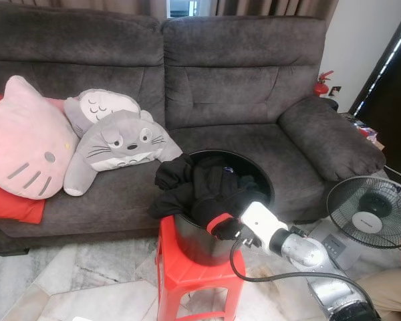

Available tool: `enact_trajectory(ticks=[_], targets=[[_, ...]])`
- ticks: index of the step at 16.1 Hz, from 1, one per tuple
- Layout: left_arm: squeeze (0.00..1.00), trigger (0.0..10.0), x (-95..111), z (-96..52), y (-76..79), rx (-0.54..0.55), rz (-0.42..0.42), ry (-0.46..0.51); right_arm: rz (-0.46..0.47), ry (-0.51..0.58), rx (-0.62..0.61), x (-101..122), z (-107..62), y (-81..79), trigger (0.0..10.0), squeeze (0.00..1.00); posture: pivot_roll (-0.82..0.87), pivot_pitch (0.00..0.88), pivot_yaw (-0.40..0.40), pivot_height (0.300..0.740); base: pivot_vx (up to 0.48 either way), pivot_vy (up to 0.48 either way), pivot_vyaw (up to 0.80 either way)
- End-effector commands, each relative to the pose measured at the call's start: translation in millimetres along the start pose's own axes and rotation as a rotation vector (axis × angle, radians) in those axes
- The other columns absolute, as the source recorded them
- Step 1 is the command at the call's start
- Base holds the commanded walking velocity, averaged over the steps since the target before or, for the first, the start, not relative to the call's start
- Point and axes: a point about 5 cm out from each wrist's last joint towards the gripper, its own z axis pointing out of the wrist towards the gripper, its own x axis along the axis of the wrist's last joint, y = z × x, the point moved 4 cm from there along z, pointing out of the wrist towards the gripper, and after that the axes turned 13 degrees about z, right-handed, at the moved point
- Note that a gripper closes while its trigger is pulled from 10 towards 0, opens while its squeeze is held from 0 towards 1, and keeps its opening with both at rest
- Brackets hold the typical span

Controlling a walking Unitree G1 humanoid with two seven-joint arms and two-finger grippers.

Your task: Hang hanger

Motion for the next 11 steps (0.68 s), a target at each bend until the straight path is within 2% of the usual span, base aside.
enact_trajectory(ticks=[1, 5, 11], targets=[[0.0, 10.0, -1.9, -0.6, 2.4, -0.011, 0.007, -0.009, -0.024, 0.021, -0.036, 6.1, 0.2, 12.3, 10.0, 0.0, -0.02, 0.015, -0.079, 0.74, 0.0, 0.0, 0.0], [0.0, 10.0, -2.1, -0.6, 2.2, -0.009, 0.009, -0.01, -0.027, 0.08, -0.035, 13.8, 5.4, 10.9, 10.0, 0.0, -0.02, 0.015, -0.079, 0.74, 0.0, 0.0, 0.0], [0.0, 10.0, -2.1, -0.5, 2.1, -0.007, 0.01, -0.012, -0.08, 0.075, -0.024, 15.3, 12.3, 15.2, 10.0, 0.0, -0.02, 0.017, -0.077, 0.74, 0.0, 0.0, 0.0]])
